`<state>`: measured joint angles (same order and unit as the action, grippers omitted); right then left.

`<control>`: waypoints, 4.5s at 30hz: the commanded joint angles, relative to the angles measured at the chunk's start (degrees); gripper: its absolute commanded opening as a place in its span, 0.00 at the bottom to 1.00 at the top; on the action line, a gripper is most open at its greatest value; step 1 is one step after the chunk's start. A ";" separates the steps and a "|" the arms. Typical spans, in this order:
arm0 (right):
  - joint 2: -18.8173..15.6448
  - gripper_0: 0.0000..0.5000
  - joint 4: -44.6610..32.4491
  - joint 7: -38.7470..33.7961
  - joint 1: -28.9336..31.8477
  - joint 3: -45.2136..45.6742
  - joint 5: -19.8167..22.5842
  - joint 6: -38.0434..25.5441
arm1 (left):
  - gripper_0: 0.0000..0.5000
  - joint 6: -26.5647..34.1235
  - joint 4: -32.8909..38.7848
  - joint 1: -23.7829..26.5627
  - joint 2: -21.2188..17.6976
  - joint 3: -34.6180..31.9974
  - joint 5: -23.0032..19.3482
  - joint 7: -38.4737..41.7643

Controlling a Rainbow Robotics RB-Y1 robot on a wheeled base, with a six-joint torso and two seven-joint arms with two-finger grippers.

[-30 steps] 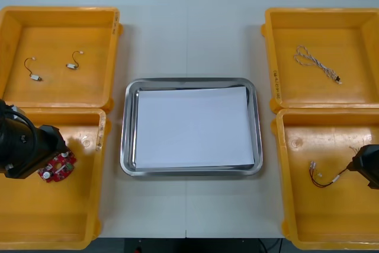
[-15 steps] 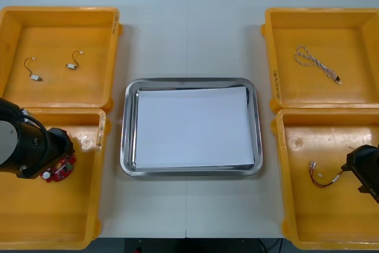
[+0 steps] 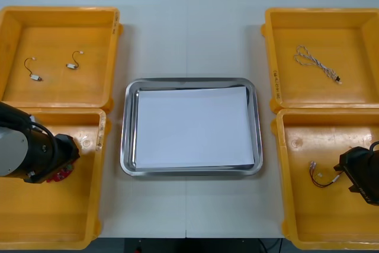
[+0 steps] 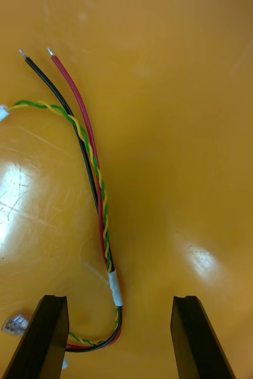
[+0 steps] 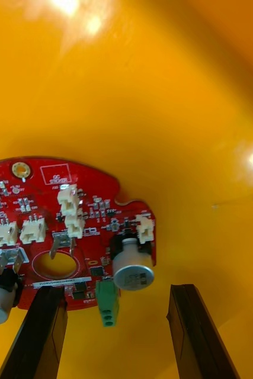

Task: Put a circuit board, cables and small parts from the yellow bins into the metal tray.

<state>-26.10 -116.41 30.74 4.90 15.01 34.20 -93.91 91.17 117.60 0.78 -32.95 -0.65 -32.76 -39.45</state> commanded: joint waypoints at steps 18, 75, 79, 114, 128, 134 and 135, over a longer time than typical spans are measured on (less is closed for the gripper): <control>-0.01 1.00 4.87 0.90 -1.03 -3.50 -0.36 3.39 | 0.76 -1.34 0.26 -2.54 0.69 2.49 2.26 -3.01; -7.74 0.00 0.83 6.52 -12.02 4.94 1.92 -16.09 | 0.00 18.83 12.83 4.93 -2.82 -11.83 -5.03 -11.53; -10.29 0.00 -0.14 7.14 -13.16 5.64 5.00 -16.09 | 0.00 18.83 13.26 7.39 -3.88 -11.83 -6.35 -12.41; -31.47 0.00 -0.93 27.97 -18.52 7.57 28.47 -16.09 | 0.00 18.83 12.74 26.90 -11.79 3.29 -21.82 -12.76; -33.67 0.00 -0.93 51.43 -27.05 1.60 30.75 -16.09 | 0.00 18.83 7.64 33.67 -6.07 14.27 -20.42 -11.97; -33.67 0.00 -1.01 59.87 -27.57 0.54 31.80 -16.09 | 0.00 18.83 5.53 35.16 -4.23 19.63 -17.52 -11.79; -33.58 0.00 -1.10 60.93 -27.57 0.45 32.16 -16.09 | 0.00 18.83 5.27 35.25 -3.96 20.16 -17.25 -11.71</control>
<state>-56.95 -115.99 87.74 -20.92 16.58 65.39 -109.75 109.59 123.15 33.27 -38.57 17.64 -51.08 -49.46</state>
